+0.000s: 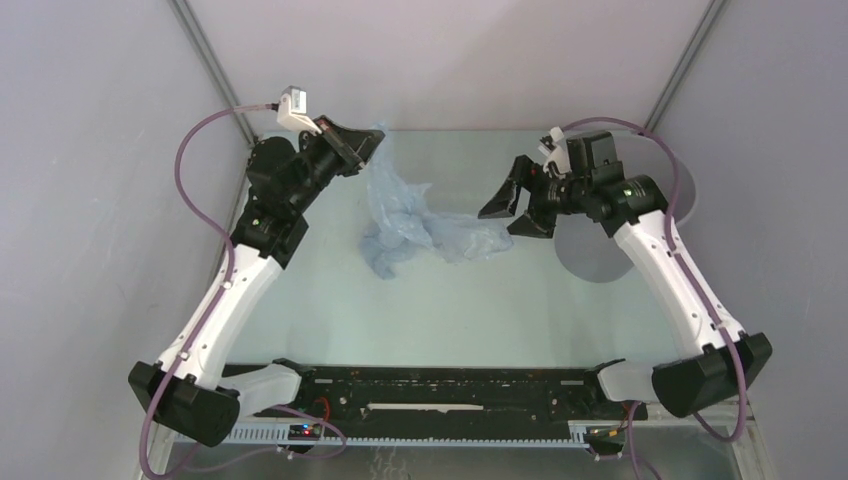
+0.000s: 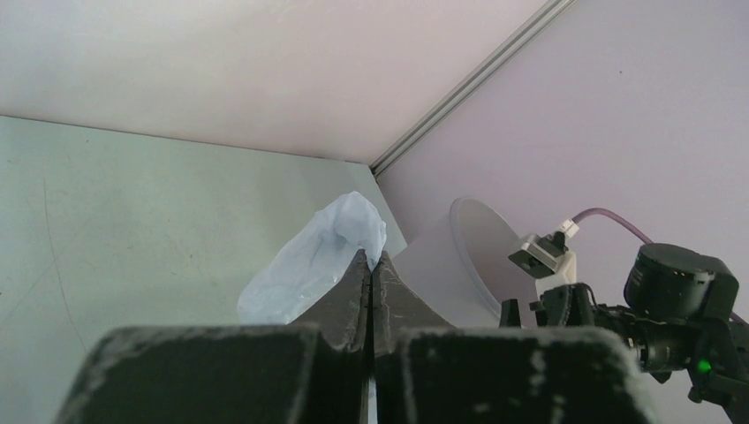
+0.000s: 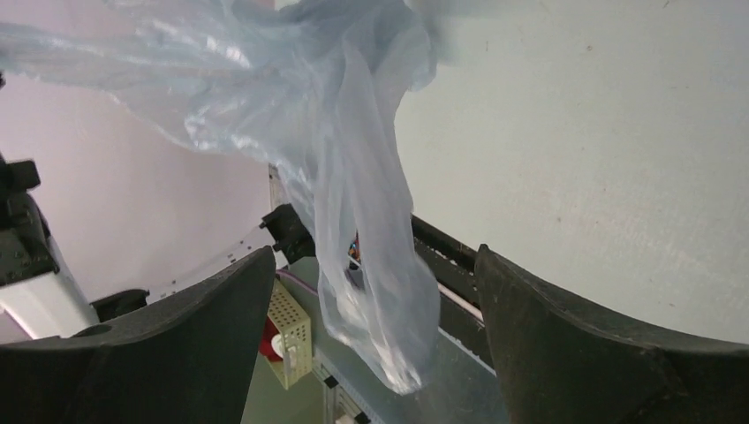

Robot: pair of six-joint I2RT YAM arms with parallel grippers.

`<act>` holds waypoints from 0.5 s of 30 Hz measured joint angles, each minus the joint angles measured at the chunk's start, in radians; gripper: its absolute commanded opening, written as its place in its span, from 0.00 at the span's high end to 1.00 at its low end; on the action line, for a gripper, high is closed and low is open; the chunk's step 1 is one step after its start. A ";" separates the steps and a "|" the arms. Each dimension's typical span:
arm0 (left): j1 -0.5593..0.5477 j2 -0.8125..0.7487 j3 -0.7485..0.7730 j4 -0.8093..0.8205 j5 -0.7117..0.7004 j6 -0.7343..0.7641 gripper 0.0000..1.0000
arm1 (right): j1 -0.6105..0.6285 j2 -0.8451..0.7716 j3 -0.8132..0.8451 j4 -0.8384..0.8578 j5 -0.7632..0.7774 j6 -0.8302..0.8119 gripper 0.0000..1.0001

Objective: Put the trash bags into the trash bin

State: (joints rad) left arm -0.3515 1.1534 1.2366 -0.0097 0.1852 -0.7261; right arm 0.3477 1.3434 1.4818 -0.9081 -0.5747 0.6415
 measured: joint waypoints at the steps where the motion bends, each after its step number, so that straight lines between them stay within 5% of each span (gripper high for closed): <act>1: 0.000 -0.002 0.000 0.000 0.000 0.000 1.00 | -0.006 -0.019 -0.016 0.009 -0.008 0.000 0.08; 15: 0.000 -0.017 -0.005 0.000 -0.006 0.000 1.00 | 0.013 -0.049 -0.093 0.136 -0.036 0.048 0.15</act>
State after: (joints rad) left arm -0.3515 1.1366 1.2312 -0.0097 0.1787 -0.7261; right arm 0.3603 1.2945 1.3884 -0.7719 -0.6106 0.6899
